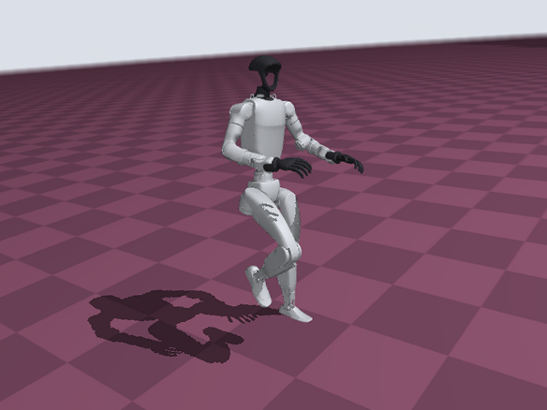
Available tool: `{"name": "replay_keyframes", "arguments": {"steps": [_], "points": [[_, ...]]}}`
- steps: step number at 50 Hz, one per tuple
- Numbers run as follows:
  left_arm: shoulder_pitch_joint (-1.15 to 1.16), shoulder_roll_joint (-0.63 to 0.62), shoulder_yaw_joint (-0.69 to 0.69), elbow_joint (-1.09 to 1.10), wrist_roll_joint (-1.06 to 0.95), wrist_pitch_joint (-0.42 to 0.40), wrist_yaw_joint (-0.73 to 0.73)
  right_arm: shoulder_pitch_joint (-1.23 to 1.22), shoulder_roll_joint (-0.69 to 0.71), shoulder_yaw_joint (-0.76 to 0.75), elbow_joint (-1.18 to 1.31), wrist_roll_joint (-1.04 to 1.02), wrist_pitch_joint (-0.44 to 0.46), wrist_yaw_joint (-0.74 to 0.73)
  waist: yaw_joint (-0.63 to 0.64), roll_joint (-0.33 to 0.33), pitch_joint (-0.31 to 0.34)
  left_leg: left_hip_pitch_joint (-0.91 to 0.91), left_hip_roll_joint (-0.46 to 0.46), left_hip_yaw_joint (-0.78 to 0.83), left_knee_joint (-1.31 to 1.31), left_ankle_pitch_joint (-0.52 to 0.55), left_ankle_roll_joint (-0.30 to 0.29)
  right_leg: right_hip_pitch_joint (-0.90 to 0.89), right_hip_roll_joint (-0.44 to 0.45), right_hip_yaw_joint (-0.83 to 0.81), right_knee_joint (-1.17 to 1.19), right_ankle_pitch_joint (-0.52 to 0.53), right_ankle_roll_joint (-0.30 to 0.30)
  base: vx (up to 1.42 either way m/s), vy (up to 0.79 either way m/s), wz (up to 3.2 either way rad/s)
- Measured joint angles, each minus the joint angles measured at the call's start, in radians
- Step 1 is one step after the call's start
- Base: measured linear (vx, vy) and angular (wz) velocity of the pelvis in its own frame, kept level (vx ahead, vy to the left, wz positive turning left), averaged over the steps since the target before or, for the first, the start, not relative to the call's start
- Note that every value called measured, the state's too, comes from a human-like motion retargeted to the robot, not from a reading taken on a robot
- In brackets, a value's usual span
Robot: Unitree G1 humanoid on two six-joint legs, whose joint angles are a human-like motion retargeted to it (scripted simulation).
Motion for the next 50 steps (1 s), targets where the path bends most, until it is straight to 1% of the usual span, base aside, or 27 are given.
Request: {"name": "replay_keyframes", "arguments": {"steps": [2,3,5,7,8,10,12,14,15,18,20,22,23,25,27,30,32,33,35,36,37,38,40,42,45,48,50], "points": [[0.026,-0.005,0.039,-0.003,0.012,0.024,0.032,-0.044,-0.022,0.026,-0.01,-0.057,0.0,-0.027,-0.02,0.028,-0.016,-0.014,0.024,0.006,0.0,0.008,0.013,-0.196,0.071,-0.005,0.113,0.045,-0.028,0.19,0.05,-0.04],[0.039,-0.009,0.042,-0.006,0.01,0.025,0.049,-0.064,-0.029,0.049,0.001,-0.097,0.002,-0.043,-0.033,0.042,-0.016,-0.011,0.037,0.003,0.0,0.008,0.0,-0.269,0.089,-0.02,0.164,0.05,-0.02,0.21,0.03,0.12],[0.056,-0.015,0.028,-0.009,0.004,0.026,0.076,-0.11,-0.034,0.121,0.062,-0.185,0.014,-0.057,-0.053,0.064,-0.002,0.01,0.052,-0.002,0.0,0.007,-0.022,-0.389,0.106,-0.049,0.262,0.038,-0.015,0.25,0.03,0.45],[0.064,-0.016,0.008,-0.01,-0.009,0.004,0.087,-0.157,-0.012,0.205,0.159,-0.265,0.022,-0.037,-0.098,0.074,0.037,0.041,0.058,-0.026,0.022,-0.007,-0.067,-0.453,0.082,-0.071,0.349,0.034,0.018,0.27,0.01,0.61],[0.055,-0.013,-0.006,-0.004,-0.004,0.02,0.086,-0.183,-0.011,0.244,0.192,-0.265,0.031,-0.04,-0.078,0.076,0.046,0.063,0.055,-0.014,0.006,0.002,-0.055,-0.498,0.108,-0.081,0.373,0.021,0.001,0.24,0.0,0.16],[0.051,-0.014,-0.024,-0.006,-0.01,-0.001,0.074,-0.197,-0.002,0.267,0.216,-0.265,0.021,-0.04,-0.11,0.084,0.075,0.082,0.061,-0.041,0.032,-0.016,-0.083,-0.519,0.084,-0.091,0.414,0.023,0.043,0.27,0.01,0.46],[0.04,-0.013,-0.031,-0.002,-0.001,0.021,0.061,-0.207,-0.019,0.26,0.191,-0.205,0.012,-0.048,-0.08,0.082,0.07,0.103,0.048,-0.032,0.0,0.0,-0.049,-0.535,0.113,-0.089,0.396,0.014,0.025,0.23,0.01,-0.03],[0.042,-0.021,-0.031,-0.009,-0.004,0.014,0.046,-0.192,-0.031,0.231,0.171,-0.165,-0.002,-0.01,-0.091,0.084,0.059,0.097,0.044,-0.056,0.012,-0.015,-0.045,-0.496,0.089,-0.071,0.349,0.038,0.046,0.29,0.04,0.68],[0.051,-0.024,-0.026,-0.019,-0.012,-0.007,0.042,-0.178,-0.033,0.215,0.168,-0.16,-0.01,0.008,-0.116,0.09,0.056,0.09,0.048,-0.08,0.031,-0.034,-0.063,-0.457,0.051,-0.064,0.32,0.058,0.054,0.29,0.02,0.84],[0.081,-0.044,-0.033,-0.031,0.005,-0.021,0.029,-0.13,-0.019,0.21,0.194,-0.142,0.002,0.017,-0.085,0.081,-0.02,0.079,0.026,-0.086,0.004,-0.049,-0.046,-0.329,-0.012,-0.057,0.151,0.07,0.082,0.28,0.0,0.26],[0.053,-0.04,-0.037,-0.037,-0.012,-0.029,0.037,-0.133,-0.02,0.185,0.225,-0.117,0.017,0.024,-0.121,0.068,-0.009,0.085,-0.001,-0.136,0.001,-0.063,-0.042,-0.195,-0.093,-0.041,-0.005,0.134,0.033,0.31,0.02,1.1],[0.06,-0.044,-0.045,-0.043,-0.016,-0.031,0.037,-0.113,-0.02,0.181,0.233,-0.101,0.028,0.024,-0.11,0.044,-0.05,0.073,-0.036,-0.148,0.005,-0.079,-0.036,-0.056,-0.129,-0.053,-0.225,0.141,0.029,0.3,-0.08,0.37],[0.041,-0.036,-0.054,-0.039,-0.032,-0.019,0.034,-0.121,-0.031,0.179,0.239,-0.069,0.039,0.034,-0.09,0.047,-0.064,0.065,-0.035,-0.148,0.001,-0.079,-0.018,0.03,-0.103,-0.072,-0.389,0.138,0.032,0.31,-0.1,0.15],[0.053,-0.035,-0.063,-0.049,-0.046,-0.034,0.019,-0.082,-0.038,0.154,0.23,-0.044,0.04,0.031,-0.101,0.047,-0.06,0.109,-0.034,-0.18,0.0,-0.097,-0.042,0.294,-0.068,-0.113,-0.753,0.099,0.087,0.43,-0.12,0.93],[0.095,-0.017,-0.048,-0.089,-0.07,-0.082,0.034,-0.018,-0.033,0.104,0.2,-0.045,0.022,-0.026,-0.14,0.008,0.004,0.216,-0.072,-0.23,0.041,-0.15,-0.084,0.652,-0.046,-0.122,-1.171,0.068,0.213,0.58,-0.16,1.18],[0.123,-0.007,-0.012,-0.108,-0.064,-0.11,0.049,-0.007,-0.047,0.086,0.185,-0.017,0.006,-0.029,-0.107,-0.032,-0.016,0.194,-0.143,-0.198,0.178,-0.231,-0.11,0.918,-0.003,-0.059,-1.665,0.058,0.241,0.47,-0.23,-0.45],[0.122,-0.002,-0.005,-0.096,-0.109,-0.124,0.096,-0.044,-0.055,0.116,0.214,0.032,-0.047,0.04,-0.04,-0.032,-0.02,0.175,-0.163,-0.124,0.266,-0.232,-0.066,0.983,0.015,-0.001,-1.791,0.043,0.239,0.36,-0.23,-1.64],[0.136,-0.01,0.014,-0.088,-0.117,-0.122,0.09,-0.06,-0.062,0.121,0.225,0.021,-0.045,0.049,-0.018,-0.022,-0.013,0.16,-0.168,-0.087,0.336,-0.216,-0.06,1.003,0.019,0.028,-1.809,0.045,0.247,0.32,-0.2,-1.77],[0.164,-0.026,0.048,-0.086,-0.153,-0.106,0.071,-0.076,-0.05,0.124,0.257,0.019,-0.029,0.056,0.022,-0.011,-0.003,0.086,-0.178,-0.022,0.514,-0.157,0.001,1.008,0.022,0.092,-1.809,0.069,0.259,0.27,-0.2,-1.6],[0.188,-0.023,0.079,-0.11,-0.13,-0.099,0.041,-0.078,-0.048,0.103,0.248,0.001,0.0,0.028,0.027,-0.004,0.014,0.001,-0.17,-0.006,0.684,-0.108,-0.071,1.009,0.024,0.119,-1.793,0.072,0.261,0.24,-0.2,-1.27],[0.204,-0.016,0.097,-0.133,-0.114,-0.094,0.028,-0.081,-0.048,0.088,0.238,-0.005,0.02,0.009,0.03,-0.002,0.027,-0.088,-0.164,0.005,0.847,-0.072,-0.122,1.01,0.023,0.139,-1.786,0.074,0.263,0.24,-0.18,-0.85],[0.205,-0.002,0.09,-0.157,-0.114,-0.09,0.046,-0.088,-0.051,0.084,0.226,0.013,0.024,0.007,0.03,-0.007,0.028,-0.186,-0.164,0.009,0.996,-0.064,-0.131,1.012,0.015,0.148,-1.798,0.074,0.262,0.24,-0.15,-0.52],[0.181,0.034,0.056,-0.198,-0.118,-0.089,0.092,-0.092,-0.048,0.08,0.206,0.031,0.036,0.009,0.039,-0.033,0.042,-0.345,-0.163,0.046,1.256,-0.152,-0.055,1.031,-0.015,0.157,-1.822,0.064,0.266,0.21,-0.14,-0.27],[0.136,0.077,0.029,-0.22,-0.119,-0.09,0.103,-0.089,-0.055,0.068,0.192,0.055,0.037,-0.003,0.066,-0.05,0.064,-0.525,-0.126,0.066,1.535,-0.229,-0.096,1.052,-0.022,0.163,-1.834,0.054,0.269,0.18,-0.17,-0.23],[0.083,0.093,0.009,-0.227,-0.128,-0.096,0.06,-0.076,-0.069,0.065,0.201,0.06,0.042,0.015,0.11,-0.072,0.07,-0.786,-0.093,0.095,1.869,-0.346,-0.086,1.06,-0.042,0.177,-1.856,0.058,0.269,0.16,-0.11,-0.2],[0.041,0.082,-0.042,-0.209,-0.116,-0.091,0.062,-0.073,-0.083,0.082,0.214,0.082,0.052,0.063,0.12,-0.119,0.066,-1.065,-0.12,0.12,2.108,-0.399,-0.091,1.048,-0.09,0.178,-1.858,0.058,0.269,0.17,-0.02,0.04],[0.016,0.075,-0.085,-0.186,-0.109,-0.09,0.095,-0.065,-0.082,0.086,0.214,0.092,0.056,0.069,0.129,-0.158,0.084,-1.22,-0.107,0.163,2.222,-0.421,-0.087,1.036,-0.132,0.19,-1.826,0.043,0.269,0.15,0.0,0.0]]}}
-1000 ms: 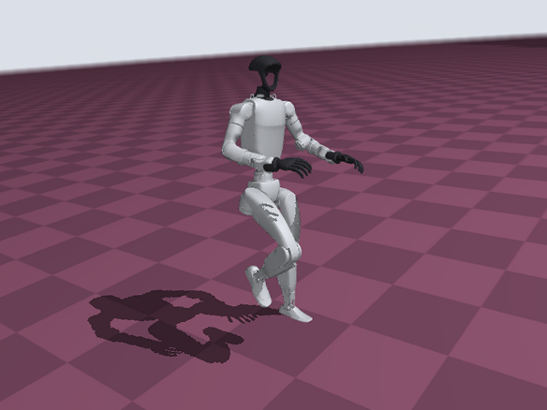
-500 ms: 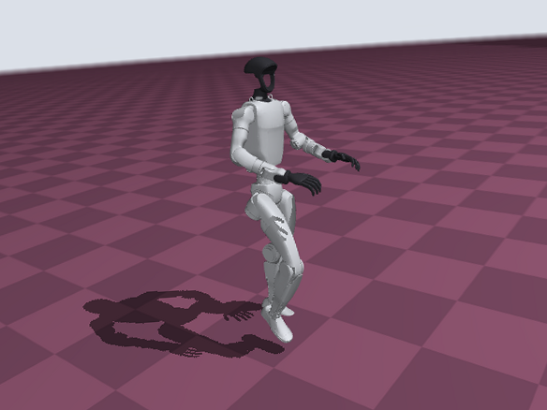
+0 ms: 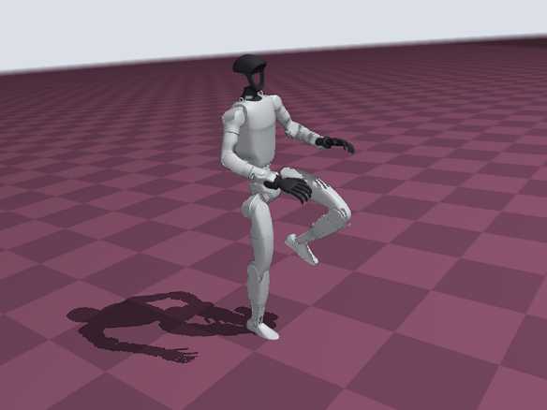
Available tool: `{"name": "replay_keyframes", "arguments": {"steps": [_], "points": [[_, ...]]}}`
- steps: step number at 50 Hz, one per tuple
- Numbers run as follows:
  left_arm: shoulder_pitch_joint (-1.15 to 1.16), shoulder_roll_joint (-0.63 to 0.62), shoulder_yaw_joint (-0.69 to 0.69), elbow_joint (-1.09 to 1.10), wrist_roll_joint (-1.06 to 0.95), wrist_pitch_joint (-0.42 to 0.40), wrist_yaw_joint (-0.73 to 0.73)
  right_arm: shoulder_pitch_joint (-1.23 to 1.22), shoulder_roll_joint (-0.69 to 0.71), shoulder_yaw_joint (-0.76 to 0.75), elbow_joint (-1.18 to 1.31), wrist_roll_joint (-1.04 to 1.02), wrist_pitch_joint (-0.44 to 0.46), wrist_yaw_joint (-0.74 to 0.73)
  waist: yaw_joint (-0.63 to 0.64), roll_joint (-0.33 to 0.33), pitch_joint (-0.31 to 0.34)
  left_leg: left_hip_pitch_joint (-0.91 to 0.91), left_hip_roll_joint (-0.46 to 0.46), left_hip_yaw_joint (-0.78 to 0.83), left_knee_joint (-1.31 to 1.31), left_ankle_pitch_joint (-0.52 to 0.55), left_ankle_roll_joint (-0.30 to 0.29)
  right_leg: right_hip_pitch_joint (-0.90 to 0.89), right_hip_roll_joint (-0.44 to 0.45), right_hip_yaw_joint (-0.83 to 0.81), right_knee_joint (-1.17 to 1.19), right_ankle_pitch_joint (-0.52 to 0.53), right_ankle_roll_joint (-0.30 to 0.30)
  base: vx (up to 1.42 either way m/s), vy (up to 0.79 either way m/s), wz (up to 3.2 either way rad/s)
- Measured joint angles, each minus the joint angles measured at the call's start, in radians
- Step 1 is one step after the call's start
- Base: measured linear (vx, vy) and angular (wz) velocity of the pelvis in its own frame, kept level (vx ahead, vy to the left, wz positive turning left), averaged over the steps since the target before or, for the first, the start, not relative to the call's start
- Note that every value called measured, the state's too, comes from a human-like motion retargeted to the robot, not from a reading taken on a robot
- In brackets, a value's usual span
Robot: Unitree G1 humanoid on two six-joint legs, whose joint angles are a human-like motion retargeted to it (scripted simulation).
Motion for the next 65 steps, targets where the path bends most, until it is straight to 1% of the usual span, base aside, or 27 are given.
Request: {"name": "replay_keyframes", "arguments": {"steps": [4,8,15,21,22,23,25,27,30,31,32,35,37,39,42,43,45,47,48,50,53,55,57,59,60,63,65], "points": [[-0.034,-0.04,-0.072,0.11,0.032,0.004,0.006,0.02,0.013,-0.003,0.001,-0.009,0.012,0.005,0.001,-0.029,0.042,-0.26,0.021,0.002,0.132,-0.027,-0.019,0.045,-0.012,-0.017,0.011,0.004,0.0,0.2,-0.02,0.0],[-0.044,-0.065,-0.07,0.149,0.047,-0.009,0.059,0.029,0.019,-0.01,0.0,-0.036,0.007,-0.008,0.026,-0.031,0.11,-0.375,0.032,-0.019,0.149,-0.046,-0.046,0.115,-0.002,-0.011,0.017,0.007,0.0,0.19,0.02,-0.35],[-0.028,-0.077,-0.06,0.133,0.022,-0.006,-0.035,0.036,0.034,-0.002,-0.003,-0.027,0.011,0.019,0.069,-0.037,0.107,-0.21,0.09,-0.042,-0.052,-0.017,-0.032,0.158,0.002,0.018,0.004,-0.025,0.0,0.22,0.04,-0.31],[0.069,-0.076,-0.041,0.145,0.04,0.001,-0.036,0.072,0.074,-0.01,-0.021,-0.059,0.013,-0.022,0.08,0.014,-0.01,0.178,0.143,-0.077,-0.571,0.003,-0.012,0.14,0.089,0.056,-0.039,-0.031,-0.002,0.27,0.11,-0.3],[0.081,-0.073,-0.027,0.139,0.036,-0.004,-0.043,0.071,0.076,-0.012,-0.024,-0.065,0.011,-0.032,0.09,0.028,-0.007,0.292,0.167,-0.052,-0.7,-0.002,0.004,0.148,0.1,0.07,-0.032,-0.041,-0.004,0.3,0.19,-1.01],[0.089,-0.065,0.0,0.128,0.025,-0.013,-0.06,0.06,0.074,-0.013,-0.025,-0.072,0.007,-0.044,0.114,0.051,0.033,0.461,0.198,-0.006,-0.852,-0.014,0.014,0.184,0.111,0.098,-0.011,-0.055,-0.008,0.3,0.18,-0.81],[0.104,-0.061,0.026,0.113,0.012,-0.037,-0.056,0.053,0.072,-0.015,-0.03,-0.087,-0.005,-0.099,0.069,0.089,0.081,0.737,0.174,0.02,-1.208,0.017,0.028,0.258,0.143,0.058,0.004,-0.059,-0.007,0.32,0.2,0.13],[0.132,-0.052,0.049,0.108,0.019,-0.038,-0.058,0.063,0.09,-0.004,-0.029,-0.1,-0.008,-0.096,0.065,0.094,0.046,0.966,0.142,0.057,-1.608,0.103,0.003,0.238,0.171,0.063,0.062,-0.088,-0.027,0.43,0.25,0.02],[0.141,-0.045,0.055,0.127,0.021,-0.035,-0.057,0.081,0.116,-0.001,-0.013,-0.093,-0.02,-0.102,0.016,0.102,0.012,1.215,0.094,0.044,-2.103,0.337,-0.05,0.18,0.215,0.032,0.229,-0.108,-0.053,0.35,0.36,0.76],[0.133,-0.05,0.054,0.143,0.03,-0.039,-0.076,0.091,0.111,-0.018,-0.009,-0.079,-0.037,-0.103,-0.03,0.088,0.02,1.246,0.051,0.004,-2.166,0.38,-0.05,0.176,0.187,-0.017,0.291,-0.093,-0.028,0.28,0.47,1.97],[0.127,-0.054,0.052,0.156,0.041,-0.034,-0.088,0.105,0.112,-0.03,-0.006,-0.066,-0.046,-0.098,-0.067,0.079,0.022,1.267,0.027,-0.03,-2.211,0.412,-0.05,0.144,0.173,-0.056,0.383,-0.055,-0.014,0.24,0.39,1.93],[0.113,-0.056,0.046,0.171,0.081,0.011,-0.091,0.161,0.115,-0.053,-0.033,-0.031,-0.049,-0.079,-0.103,0.107,0.014,1.271,0.097,-0.086,-2.203,0.425,-0.05,-0.093,0.202,-0.142,0.775,0.219,-0.025,0.19,0.13,1.0],[0.069,-0.064,0.023,0.18,0.111,0.029,-0.075,0.162,0.088,-0.048,-0.07,-0.019,-0.047,-0.087,-0.095,0.098,-0.019,1.193,0.089,-0.105,-2.155,0.414,0.007,-0.351,0.145,-0.166,1.063,0.283,-0.039,0.09,0.17,0.21],[0.042,-0.063,0.008,0.177,0.105,0.044,-0.043,0.142,0.054,-0.027,-0.1,-0.069,-0.034,-0.101,-0.083,0.094,-0.031,1.167,0.084,-0.099,-2.139,0.4,0.04,-0.58,0.104,-0.157,1.327,0.204,-0.098,0.14,0.16,-0.2],[0.028,-0.06,0.008,0.188,0.116,0.058,-0.059,0.082,0.01,-0.004,-0.128,-0.159,-0.036,-0.103,-0.079,0.114,-0.048,1.182,0.099,-0.073,-2.169,0.402,0.055,-0.844,0.072,-0.174,1.636,-0.02,-0.216,0.14,0.15,-0.45],[0.024,-0.057,0.018,0.189,0.102,0.066,-0.046,0.052,0.003,0.002,-0.132,-0.194,-0.029,-0.105,-0.091,0.119,-0.049,1.188,0.101,-0.07,-2.181,0.407,0.062,-0.944,0.073,-0.168,1.735,-0.013,-0.243,0.16,0.12,-0.03],[0.022,-0.057,0.028,0.193,0.097,0.057,-0.027,0.008,0.004,0.001,-0.145,-0.243,-0.034,-0.116,-0.139,0.148,-0.039,1.189,0.125,-0.1,-2.174,0.409,0.064,-1.085,0.085,-0.184,1.89,-0.016,-0.246,0.15,0.09,0.21],[0.019,-0.061,0.026,0.198,0.098,0.1,-0.014,-0.042,-0.018,0.014,-0.167,-0.229,-0.019,-0.136,-0.114,0.185,-0.071,1.188,0.152,-0.069,-2.222,0.433,0.093,-1.285,0.162,-0.2,2.01,-0.024,-0.292,0.11,0.05,-0.49],[0.026,-0.07,0.019,0.195,0.09,0.086,-0.02,-0.044,-0.013,0.008,-0.177,-0.243,-0.023,-0.14,-0.135,0.203,-0.067,1.195,0.163,-0.086,-2.222,0.431,0.074,-1.328,0.138,-0.225,2.069,-0.045,-0.25,0.16,0.07,0.1],[0.027,-0.076,0.019,0.191,0.093,0.114,0.01,-0.073,-0.024,0.025,-0.199,-0.24,-0.019,-0.132,-0.142,0.216,-0.057,1.206,0.154,-0.078,-2.222,0.438,0.08,-1.467,0.167,-0.224,2.154,-0.046,-0.307,0.15,0.07,0.14],[0.02,-0.086,0.013,0.187,0.081,0.113,0.019,-0.117,-0.025,0.079,-0.185,-0.254,-0.019,-0.114,-0.159,0.236,-0.015,1.248,0.153,-0.089,-2.222,0.439,0.054,-1.571,0.18,-0.251,2.207,-0.037,-0.293,0.16,0.02,0.3],[0.017,-0.099,0.0,0.188,0.071,0.078,-0.009,-0.131,-0.007,0.122,-0.142,-0.288,-0.025,-0.109,-0.177,0.256,0.012,1.28,0.171,-0.115,-2.222,0.433,0.029,-1.555,0.144,-0.288,2.207,-0.052,-0.188,0.2,0.02,0.96],[0.019,-0.106,0.006,0.185,0.076,0.064,0.01,-0.143,0.012,0.155,-0.094,-0.311,-0.022,-0.106,-0.239,0.259,0.049,1.259,0.165,-0.175,-2.121,0.378,0.019,-1.522,0.105,-0.267,2.187,-0.049,-0.205,0.18,0.02,1.29],[0.021,-0.115,0.001,0.186,0.086,0.052,0.001,-0.141,0.031,0.159,-0.055,-0.274,-0.029,-0.096,-0.232,0.262,0.034,1.25,0.162,-0.186,-2.107,0.36,0.022,-1.485,0.082,-0.272,2.132,-0.061,-0.19,0.19,0.0,0.53],[0.021,-0.119,0.004,0.182,0.074,0.058,0.019,-0.141,0.036,0.155,-0.035,-0.255,-0.024,-0.094,-0.246,0.261,0.039,1.258,0.15,-0.203,-2.105,0.355,0.027,-1.462,0.072,-0.253,2.102,-0.032,-0.211,0.2,-0.01,-0.17],[0.024,-0.129,0.009,0.185,0.075,0.095,0.031,-0.148,0.029,0.164,0.005,-0.185,-0.007,-0.071,-0.149,0.245,-0.04,1.278,0.112,-0.143,-2.222,0.397,0.073,-1.421,0.124,-0.23,1.916,0.028,-0.263,0.19,-0.06,-0.84],[0.055,-0.145,0.0,0.176,0.079,0.074,0.012,-0.111,0.042,0.147,0.013,-0.184,-0.006,-0.079,-0.144,0.236,-0.085,1.269,0.101,-0.158,-2.222,0.378,0.05,-1.293,0.078,-0.232,1.757,0.053,-0.148,0.27,-0.02,0.27]]}}
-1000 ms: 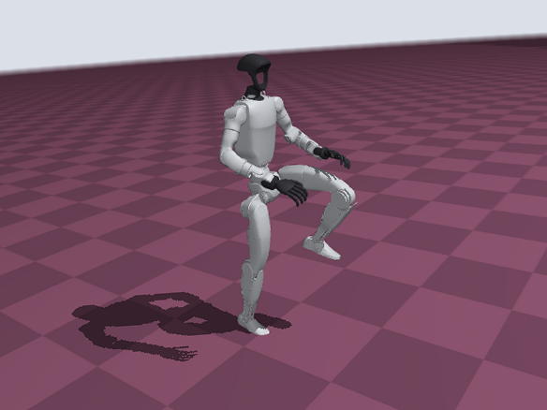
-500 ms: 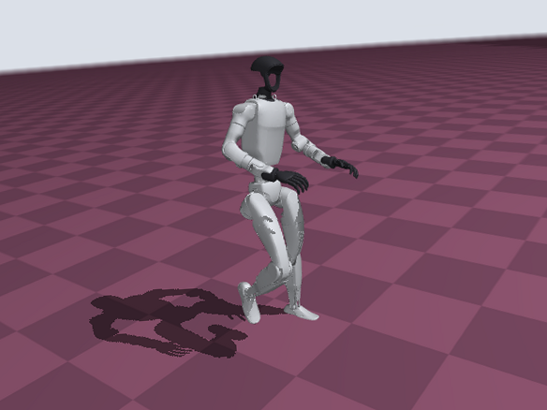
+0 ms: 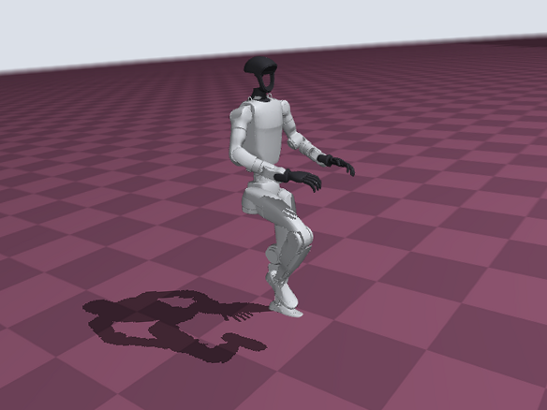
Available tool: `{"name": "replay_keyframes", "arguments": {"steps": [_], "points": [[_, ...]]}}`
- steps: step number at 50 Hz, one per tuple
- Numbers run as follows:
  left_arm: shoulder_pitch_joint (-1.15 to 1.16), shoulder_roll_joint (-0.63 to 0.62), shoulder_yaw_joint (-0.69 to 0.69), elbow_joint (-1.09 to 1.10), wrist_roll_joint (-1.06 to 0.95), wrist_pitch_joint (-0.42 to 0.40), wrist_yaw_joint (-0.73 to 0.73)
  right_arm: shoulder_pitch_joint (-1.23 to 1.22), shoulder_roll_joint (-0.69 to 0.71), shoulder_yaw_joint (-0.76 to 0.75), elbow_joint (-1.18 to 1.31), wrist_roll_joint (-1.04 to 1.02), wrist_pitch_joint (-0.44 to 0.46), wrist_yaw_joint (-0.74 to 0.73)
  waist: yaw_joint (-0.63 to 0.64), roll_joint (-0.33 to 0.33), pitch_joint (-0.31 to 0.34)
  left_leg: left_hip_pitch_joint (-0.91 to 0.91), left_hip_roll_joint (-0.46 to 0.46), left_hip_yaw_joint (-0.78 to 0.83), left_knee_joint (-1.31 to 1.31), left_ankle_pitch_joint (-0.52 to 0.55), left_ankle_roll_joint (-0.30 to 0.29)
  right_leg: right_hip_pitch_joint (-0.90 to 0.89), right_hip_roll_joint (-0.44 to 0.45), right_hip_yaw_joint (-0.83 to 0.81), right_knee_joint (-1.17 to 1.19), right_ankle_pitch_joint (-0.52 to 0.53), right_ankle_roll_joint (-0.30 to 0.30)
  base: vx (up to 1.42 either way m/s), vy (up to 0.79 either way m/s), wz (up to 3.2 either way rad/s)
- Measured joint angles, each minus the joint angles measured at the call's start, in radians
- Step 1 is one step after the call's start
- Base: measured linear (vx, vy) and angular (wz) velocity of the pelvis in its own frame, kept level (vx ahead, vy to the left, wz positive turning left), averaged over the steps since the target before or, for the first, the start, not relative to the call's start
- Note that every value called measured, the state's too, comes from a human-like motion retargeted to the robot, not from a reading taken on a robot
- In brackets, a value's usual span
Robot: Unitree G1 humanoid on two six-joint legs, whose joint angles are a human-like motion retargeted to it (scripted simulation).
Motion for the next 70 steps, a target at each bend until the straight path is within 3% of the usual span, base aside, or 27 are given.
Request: {"name": "replay_keyframes", "arguments": {"steps": [1,2,3,5,6,7,8,10,12,15,17,20,22,27,29,36,41,47,50,55,61,63,65,67,70], "points": [[-0.014,0.008,0.006,0.0,-0.008,0.001,0.002,-0.007,-0.017,-0.005,0.0,0.013,0.004,0.01,0.013,0.003,-0.013,-0.016,-0.002,-0.002,0.0,-0.001,0.015,0.045,0.012,0.009,-0.119,0.05,-0.041,0.22,-0.03,0.25],[-0.017,0.011,0.009,-0.002,-0.013,-0.003,0.001,-0.004,-0.026,-0.013,-0.002,0.021,0.006,0.011,0.019,0.001,-0.029,-0.027,-0.008,-0.008,0.0,-0.007,0.017,0.105,0.013,0.013,-0.237,0.084,-0.046,0.26,-0.07,0.41],[0.003,0.004,0.005,-0.009,-0.012,-0.017,-0.006,0.018,-0.02,-0.025,-0.009,0.018,0.003,-0.003,0.009,-0.01,-0.051,-0.025,-0.021,-0.023,0.0,-0.02,-0.01,0.195,-0.012,0.008,-0.356,0.087,0.023,0.31,-0.09,0.76],[0.011,0.014,0.004,-0.014,-0.016,-0.036,-0.023,0.049,-0.044,-0.038,-0.033,0.033,-0.003,0.016,-0.007,-0.002,-0.068,-0.027,-0.014,-0.062,0.0,-0.025,0.001,0.39,0.013,-0.001,-0.685,0.155,0.01,0.28,-0.11,0.97],[0.028,0.012,0.004,-0.022,-0.017,-0.043,-0.022,0.069,-0.045,-0.041,-0.037,0.03,-0.002,0.014,-0.016,-0.017,-0.091,-0.026,-0.036,-0.079,0.0,-0.033,-0.009,0.484,0.018,0.024,-0.848,0.165,0.034,0.33,-0.13,1.01],[0.044,0.015,0.009,-0.035,-0.025,-0.053,-0.023,0.091,-0.048,-0.052,-0.048,0.024,-0.001,0.012,-0.031,-0.025,-0.083,0.003,-0.049,-0.098,0.001,-0.043,-0.022,0.62,0.029,0.038,-1.03,0.175,0.055,0.42,-0.15,1.22],[0.057,0.03,0.024,-0.06,-0.046,-0.07,-0.026,0.116,-0.055,-0.078,-0.075,0.014,-0.003,0.008,-0.059,-0.018,-0.016,0.091,-0.045,-0.122,0.003,-0.059,-0.039,0.84,0.047,0.033,-1.252,0.184,0.067,0.49,-0.17,1.37],[0.073,0.066,0.047,-0.097,-0.046,-0.119,-0.025,0.16,-0.057,-0.146,-0.116,0.031,-0.037,-0.025,-0.094,-0.067,0.033,0.127,-0.088,-0.162,0.127,-0.153,-0.098,1.121,0.018,0.009,-1.523,0.091,0.147,0.58,-0.24,1.02],[0.077,0.083,0.063,-0.11,-0.044,-0.121,-0.016,0.173,-0.06,-0.161,-0.123,0.044,-0.038,-0.034,-0.05,-0.076,0.012,0.109,-0.112,-0.13,0.211,-0.186,-0.086,1.235,0.022,0.024,-1.696,0.009,0.147,0.43,-0.31,-0.61],[0.078,0.09,0.123,-0.119,-0.045,-0.117,-0.038,0.163,-0.064,-0.179,-0.116,0.05,-0.038,-0.033,0.06,-0.021,0.011,0.042,-0.04,-0.014,0.444,-0.21,-0.09,1.325,0.124,0.088,-1.861,0.032,0.148,0.26,-0.47,-1.71],[0.097,0.087,0.172,-0.142,-0.06,-0.112,-0.05,0.145,-0.072,-0.181,-0.111,0.049,-0.039,-0.022,0.103,0.005,0.022,-0.052,-0.016,0.021,0.661,-0.141,-0.099,1.337,0.143,0.138,-1.882,0.062,0.148,0.17,-0.28,-1.44],[0.11,0.101,0.198,-0.198,-0.089,-0.091,-0.013,0.094,-0.09,-0.162,-0.118,0.081,-0.043,-0.017,0.095,-0.031,0.05,-0.278,-0.103,0.033,0.988,0.07,-0.1,1.3,0.029,0.183,-1.821,0.028,0.147,0.1,0.08,-0.4],[0.08,0.12,0.173,-0.202,-0.093,-0.075,0.019,0.062,-0.097,-0.149,-0.123,0.11,-0.041,-0.018,0.072,-0.056,0.068,-0.443,-0.115,0.044,1.199,0.09,-0.1,1.286,-0.016,0.183,-1.782,-0.013,0.146,0.12,-0.07,0.22],[-0.032,0.113,0.074,-0.084,-0.064,-0.056,-0.025,0.063,-0.092,-0.155,-0.104,0.155,-0.023,-0.002,0.098,-0.064,0.089,-0.816,0.02,0.085,1.705,-0.205,-0.071,1.304,-0.001,0.178,-1.782,-0.056,0.148,0.12,-0.25,-0.02],[-0.065,0.083,0.034,-0.012,-0.043,-0.049,-0.033,0.069,-0.089,-0.159,-0.095,0.173,-0.018,0.014,0.117,-0.08,0.089,-0.969,0.051,0.107,1.87,-0.269,-0.065,1.29,-0.012,0.19,-1.775,-0.06,0.148,0.09,-0.13,-0.19],[-0.079,-0.003,-0.081,0.227,-0.003,-0.042,0.059,0.053,-0.062,-0.133,-0.098,0.178,-0.012,0.027,0.125,-0.181,0.147,-1.407,0.088,0.163,2.256,-0.393,-0.09,1.279,-0.101,0.232,-1.715,-0.082,0.148,0.13,-0.05,-0.19],[-0.032,0.044,0.03,0.03,-0.06,-0.097,0.145,0.079,-0.058,-0.166,-0.116,0.144,-0.016,0.025,0.157,-0.189,0.2,-1.589,0.12,0.139,2.353,-0.413,-0.098,1.322,-0.092,0.241,-1.714,-0.062,0.148,0.15,-0.01,-0.27],[-0.017,0.095,0.042,-0.085,-0.066,-0.095,0.076,0.127,-0.027,-0.174,-0.121,0.156,-0.007,0.053,0.209,-0.222,0.214,-1.506,0.099,0.145,2.243,-0.398,-0.098,1.357,-0.122,0.25,-1.704,-0.09,0.148,0.21,0.03,-0.14],[0.001,0.074,0.047,-0.058,-0.07,-0.089,0.055,0.137,-0.021,-0.163,-0.123,0.157,-0.011,0.047,0.214,-0.212,0.187,-1.396,0.086,0.132,2.123,-0.383,-0.094,1.378,-0.102,0.239,-1.728,-0.104,0.148,0.23,0.04,0.1],[0.071,0.049,0.047,-0.05,-0.049,-0.087,0.034,0.189,-0.002,-0.161,-0.123,0.15,-0.013,0.032,0.208,-0.176,0.083,-1.163,0.091,0.165,1.802,-0.356,-0.044,1.384,-0.038,0.201,-1.777,-0.12,0.146,0.25,0.11,0.34],[0.11,0.063,0.066,-0.062,-0.031,-0.106,0.002,0.22,0.021,-0.18,-0.121,0.133,-0.017,0.0,0.186,-0.094,-0.009,-0.699,0.206,0.386,1.151,-0.368,0.024,1.377,0.093,0.137,-1.759,-0.156,0.122,0.33,0.14,0.48],[0.1,0.065,0.083,-0.06,-0.039,-0.129,-0.011,0.214,0.021,-0.181,-0.11,0.122,-0.03,-0.023,0.167,-0.097,0.039,-0.431,0.11,0.485,0.8,-0.341,0.006,1.435,0.072,0.103,-1.711,-0.193,0.129,0.39,0.23,0.74],[0.075,0.08,0.066,-0.042,-0.07,-0.146,0.024,0.197,0.027,-0.16,-0.08,0.147,-0.109,0.01,0.133,-0.11,0.056,-0.228,0.004,0.52,0.439,-0.233,-0.004,1.454,0.061,0.048,-1.638,-0.214,0.107,0.39,0.27,1.2],[0.069,0.079,0.056,-0.003,-0.055,-0.138,0.024,0.203,0.037,-0.152,-0.049,0.153,-0.123,0.035,0.087,-0.092,0.062,-0.101,-0.033,0.495,0.199,-0.094,-0.045,1.411,0.073,0.001,-1.465,-0.163,0.064,0.35,0.27,1.54],[0.089,0.054,0.071,0.04,0.039,-0.086,-0.063,0.252,0.051,-0.179,-0.059,0.124,-0.051,0.045,0.0,-0.055,0.076,-0.042,-0.016,0.387,0.121,-0.014,-0.077,1.202,0.067,-0.019,-1.017,0.087,0.047,0.28,0.23,1.8]]}}
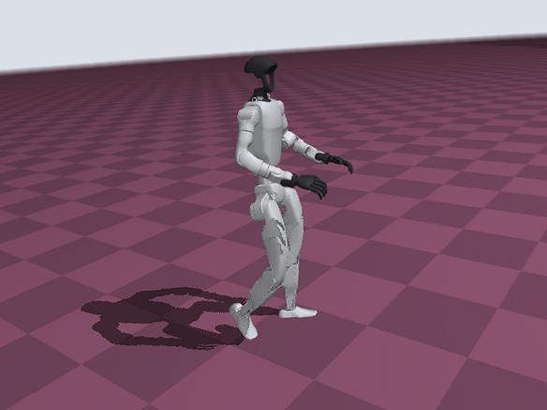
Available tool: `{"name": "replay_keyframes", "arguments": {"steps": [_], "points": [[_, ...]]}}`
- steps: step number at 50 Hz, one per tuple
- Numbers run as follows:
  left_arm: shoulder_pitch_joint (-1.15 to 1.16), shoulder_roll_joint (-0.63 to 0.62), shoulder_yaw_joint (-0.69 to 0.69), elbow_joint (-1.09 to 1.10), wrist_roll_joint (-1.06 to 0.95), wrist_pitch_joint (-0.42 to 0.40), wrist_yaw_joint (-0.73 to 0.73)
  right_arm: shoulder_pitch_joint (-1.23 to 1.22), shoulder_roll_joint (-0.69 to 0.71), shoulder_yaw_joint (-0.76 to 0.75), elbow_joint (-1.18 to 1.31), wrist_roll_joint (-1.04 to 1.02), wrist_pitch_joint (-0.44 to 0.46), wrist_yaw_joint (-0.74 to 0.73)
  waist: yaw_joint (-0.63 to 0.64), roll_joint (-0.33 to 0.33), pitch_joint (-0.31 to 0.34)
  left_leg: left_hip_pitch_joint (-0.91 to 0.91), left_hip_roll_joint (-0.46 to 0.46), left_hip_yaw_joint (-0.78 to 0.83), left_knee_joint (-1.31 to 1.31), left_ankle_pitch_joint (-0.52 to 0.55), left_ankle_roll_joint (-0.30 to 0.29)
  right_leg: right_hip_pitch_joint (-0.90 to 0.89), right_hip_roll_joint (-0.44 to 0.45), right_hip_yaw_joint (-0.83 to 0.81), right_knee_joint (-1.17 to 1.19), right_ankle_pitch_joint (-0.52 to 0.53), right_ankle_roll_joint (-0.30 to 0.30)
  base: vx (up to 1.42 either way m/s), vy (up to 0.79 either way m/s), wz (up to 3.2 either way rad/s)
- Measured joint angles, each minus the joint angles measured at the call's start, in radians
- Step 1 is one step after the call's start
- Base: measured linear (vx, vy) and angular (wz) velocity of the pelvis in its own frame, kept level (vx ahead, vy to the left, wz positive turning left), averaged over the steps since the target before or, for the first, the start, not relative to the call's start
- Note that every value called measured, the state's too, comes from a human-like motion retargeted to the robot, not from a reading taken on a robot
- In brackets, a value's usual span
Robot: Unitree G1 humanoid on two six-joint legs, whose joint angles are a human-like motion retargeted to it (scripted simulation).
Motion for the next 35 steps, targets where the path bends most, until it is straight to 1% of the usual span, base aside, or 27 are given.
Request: {"name": "replay_keyframes", "arguments": {"steps": [1,2,3,4,6,7,8,9,10,12,13,15,18,20,23,25,27,28,30,31,32,33,34,35], "points": [[-0.014,0.0,-0.014,0.006,0.004,0.013,-0.003,-0.001,-0.009,-0.001,-0.02,0.013,0.0,0.021,-0.024,0.001,-0.005,-0.016,-0.001,-0.039,0.001,0.0,0.021,-0.119,-0.007,0.021,0.169,0.06,0.021,0.22,0.18,1.77],[-0.03,0.002,-0.03,0.011,0.006,0.025,-0.001,-0.004,-0.021,-0.001,-0.042,0.023,0.0,0.035,-0.045,0.002,-0.012,-0.031,-0.002,-0.074,-0.002,0.0,0.041,-0.24,-0.014,0.042,0.337,0.092,0.032,0.2,0.15,1.61],[-0.053,0.008,-0.051,0.014,0.007,0.036,0.011,-0.012,-0.036,0.001,-0.067,0.025,0.001,0.035,-0.06,0.005,-0.021,-0.045,-0.004,-0.102,-0.015,0.001,0.058,-0.365,-0.023,0.062,0.501,0.068,0.025,0.22,0.14,1.37],[-0.072,0.013,-0.07,0.016,0.008,0.046,0.025,-0.02,-0.05,0.002,-0.088,0.017,0.002,0.025,-0.07,0.009,-0.029,-0.048,-0.005,-0.123,-0.033,0.004,0.069,-0.477,-0.045,0.072,0.656,0.008,-0.009,0.23,0.13,1.13],[-0.103,0.025,-0.098,0.019,0.013,0.063,0.042,-0.036,-0.069,-0.001,-0.119,-0.011,0.007,-0.002,-0.084,0.021,-0.044,-0.046,-0.005,-0.159,-0.075,0.015,0.081,-0.685,-0.102,0.086,0.934,-0.138,-0.094,0.24,0.12,0.92],[-0.114,0.028,-0.105,0.022,0.016,0.068,0.041,-0.044,-0.072,-0.006,-0.127,-0.025,0.009,-0.015,-0.089,0.029,-0.052,-0.047,-0.001,-0.176,-0.09,0.022,0.086,-0.785,-0.12,0.095,1.052,-0.19,-0.123,0.24,0.09,0.8],[-0.122,0.03,-0.106,0.026,0.022,0.071,0.034,-0.05,-0.07,-0.014,-0.132,-0.035,0.01,-0.027,-0.092,0.04,-0.06,-0.051,0.01,-0.192,-0.097,0.029,0.091,-0.882,-0.115,0.107,1.151,-0.21,-0.131,0.25,0.04,0.79],[-0.123,0.032,-0.101,0.025,0.019,0.077,0.039,-0.053,-0.065,-0.023,-0.138,-0.053,0.016,-0.045,-0.098,0.055,-0.058,-0.051,0.026,-0.209,-0.093,0.032,0.093,-0.972,-0.085,0.118,1.23,-0.189,-0.126,0.27,0.0,0.83],[-0.122,0.035,-0.092,0.022,0.012,0.083,0.051,-0.055,-0.059,-0.032,-0.144,-0.073,0.023,-0.066,-0.105,0.071,-0.051,-0.049,0.045,-0.227,-0.083,0.032,0.093,-1.057,-0.042,0.128,1.3,-0.146,-0.116,0.27,-0.06,0.75],[-0.118,0.031,-0.082,0.022,0.021,0.084,0.051,-0.065,-0.051,-0.034,-0.16,-0.101,0.021,-0.103,-0.099,0.102,-0.039,-0.047,0.092,-0.247,-0.064,0.031,0.077,-1.207,0.039,0.1,1.399,-0.105,-0.093,0.24,-0.11,0.59],[-0.115,0.027,-0.079,0.021,0.024,0.084,0.054,-0.072,-0.052,-0.029,-0.166,-0.117,0.016,-0.119,-0.098,0.116,-0.031,-0.043,0.11,-0.259,-0.053,0.029,0.065,-1.271,0.064,0.078,1.437,-0.091,-0.089,0.25,-0.12,0.67],[-0.108,0.018,-0.078,0.019,0.024,0.082,0.066,-0.097,-0.058,-0.003,-0.167,-0.154,0.003,-0.131,-0.104,0.133,-0.01,-0.026,0.131,-0.288,-0.037,0.023,0.041,-1.374,0.089,0.04,1.487,-0.077,-0.086,0.26,-0.1,0.87],[-0.1,0.007,-0.089,0.026,0.022,0.077,0.071,-0.157,-0.058,0.081,-0.11,-0.219,-0.01,-0.097,-0.126,0.138,0.02,0.008,0.137,-0.345,-0.023,0.01,0.02,-1.443,0.105,0.005,1.483,-0.088,-0.067,0.28,-0.08,1.16],[-0.098,0.001,-0.101,0.038,0.028,0.077,0.061,-0.199,-0.044,0.137,-0.051,-0.238,-0.01,-0.069,-0.135,0.135,0.03,0.03,0.136,-0.383,-0.02,0.0,0.02,-1.441,0.14,-0.002,1.436,-0.107,-0.043,0.29,-0.1,1.19],[-0.103,-0.001,-0.125,0.056,0.031,0.07,0.038,-0.237,-0.008,0.169,0.038,-0.178,-0.01,-0.018,-0.127,0.119,0.017,0.052,0.123,-0.436,-0.03,-0.016,0.023,-1.37,0.195,0.02,1.304,-0.097,-0.002,0.29,-0.11,0.96],[-0.107,-0.006,-0.144,0.07,0.055,0.052,-0.006,-0.244,0.007,0.17,0.086,-0.112,-0.019,0.032,-0.085,0.101,-0.031,0.047,0.102,-0.45,-0.065,-0.014,0.032,-1.302,0.2,0.04,1.172,-0.092,0.05,0.27,-0.05,0.49],[-0.071,-0.011,-0.143,0.057,0.048,0.058,0.023,-0.203,0.014,0.178,0.101,-0.115,-0.002,0.025,-0.071,0.086,-0.071,0.059,0.072,-0.48,-0.081,-0.021,0.048,-1.195,0.235,0.105,0.994,-0.023,0.062,0.35,-0.03,0.78],[-0.061,-0.012,-0.142,0.051,0.045,0.058,0.032,-0.191,0.013,0.178,0.106,-0.115,0.005,0.018,-0.063,0.076,-0.089,0.058,0.059,-0.498,-0.09,-0.022,0.049,-1.132,0.247,0.135,0.887,-0.006,0.079,0.33,-0.13,0.89],[-0.048,-0.01,-0.136,0.046,0.047,0.05,0.029,-0.177,0.009,0.171,0.104,-0.105,0.007,0.007,-0.042,0.059,-0.126,0.046,0.057,-0.526,-0.102,-0.029,0.028,-0.97,0.254,0.157,0.609,0.005,0.099,0.34,-0.27,0.92],[-0.047,-0.007,-0.134,0.041,0.046,0.041,0.028,-0.168,0.009,0.162,0.1,-0.1,0.006,0.001,-0.04,0.052,-0.138,0.043,0.055,-0.551,-0.104,-0.034,0.019,-0.871,0.26,0.187,0.433,0.035,0.099,0.42,-0.29,1.58],[-0.047,-0.002,-0.127,0.032,0.039,0.028,0.024,-0.154,-0.003,0.141,0.086,-0.089,0.002,-0.004,-0.06,0.043,-0.119,0.059,0.046,-0.596,-0.087,-0.048,0.006,-0.727,0.249,0.209,0.244,0.057,0.1,0.47,-0.22,2.91],[-0.051,0.007,-0.112,0.017,0.02,0.006,0.011,-0.128,-0.035,0.095,0.048,-0.069,-0.008,-0.009,-0.12,0.033,-0.037,0.114,0.026,-0.679,-0.036,-0.083,-0.015,-0.496,0.205,0.219,0.029,0.06,0.1,0.49,-0.11,3.39],[-0.048,0.015,-0.103,0.0,0.003,-0.008,0.016,-0.106,-0.055,0.065,0.022,-0.058,-0.012,-0.017,-0.147,0.019,0.004,0.155,-0.009,-0.73,-0.007,-0.108,-0.022,-0.308,0.164,0.253,-0.183,0.048,0.1,0.54,0.0,3.2],[-0.041,0.022,-0.098,-0.019,-0.014,-0.019,0.03,-0.084,-0.069,0.044,0.001,-0.051,-0.014,-0.027,-0.157,0.003,0.024,0.189,-0.05,-0.765,0.011,-0.127,-0.023,-0.141,0.125,0.299,-0.394,0.03,0.1,0.51,0.08,1.92]]}}
